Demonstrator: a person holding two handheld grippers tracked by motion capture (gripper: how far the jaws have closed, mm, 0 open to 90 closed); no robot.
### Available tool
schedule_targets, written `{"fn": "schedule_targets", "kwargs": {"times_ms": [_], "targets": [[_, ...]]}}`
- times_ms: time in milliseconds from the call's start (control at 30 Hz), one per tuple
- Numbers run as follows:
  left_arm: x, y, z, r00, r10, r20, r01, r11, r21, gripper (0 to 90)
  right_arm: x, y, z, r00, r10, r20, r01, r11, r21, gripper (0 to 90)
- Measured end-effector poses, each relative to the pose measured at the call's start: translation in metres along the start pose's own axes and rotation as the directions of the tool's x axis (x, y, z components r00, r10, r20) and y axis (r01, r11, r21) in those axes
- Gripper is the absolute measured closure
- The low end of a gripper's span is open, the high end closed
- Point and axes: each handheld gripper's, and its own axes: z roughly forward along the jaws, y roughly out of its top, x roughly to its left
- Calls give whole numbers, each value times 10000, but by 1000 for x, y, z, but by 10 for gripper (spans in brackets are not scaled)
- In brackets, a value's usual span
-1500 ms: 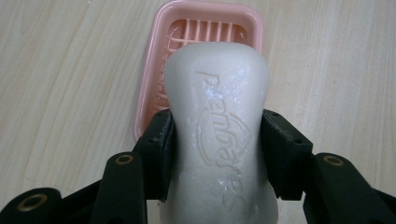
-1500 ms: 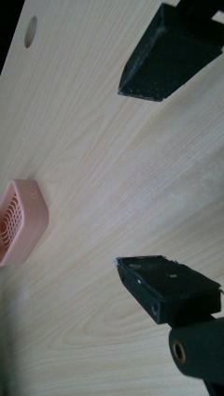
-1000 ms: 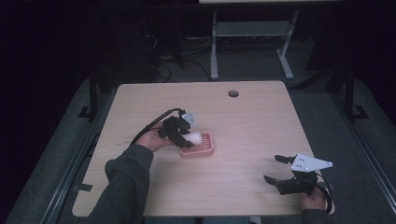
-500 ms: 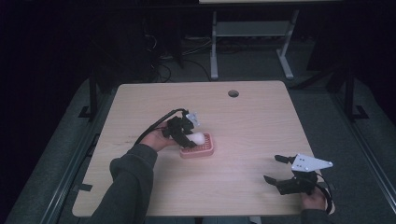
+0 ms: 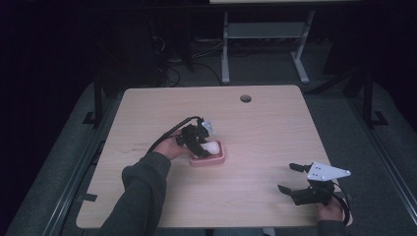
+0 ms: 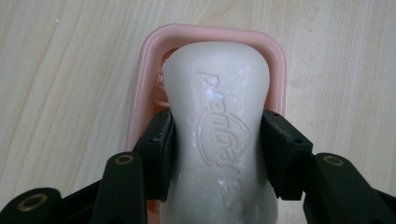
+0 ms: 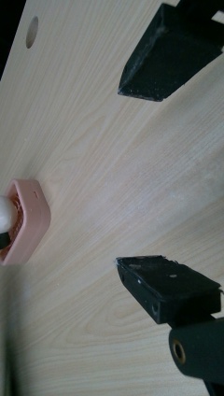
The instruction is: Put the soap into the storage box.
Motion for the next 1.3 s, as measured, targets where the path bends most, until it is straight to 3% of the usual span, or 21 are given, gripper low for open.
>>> {"fn": "schedule_targets", "kwargs": {"times_ms": [800,1300], "targets": [[0,2,11,9999,126,-67,-122,9984,547,490,1,0,0,10000,19,-22,-19,10000,49,136],[-2,2,2,9996,68,-289,-61,9997,257,446,1,1,1,10000,-13,-22,13,10000,67,136]]}}
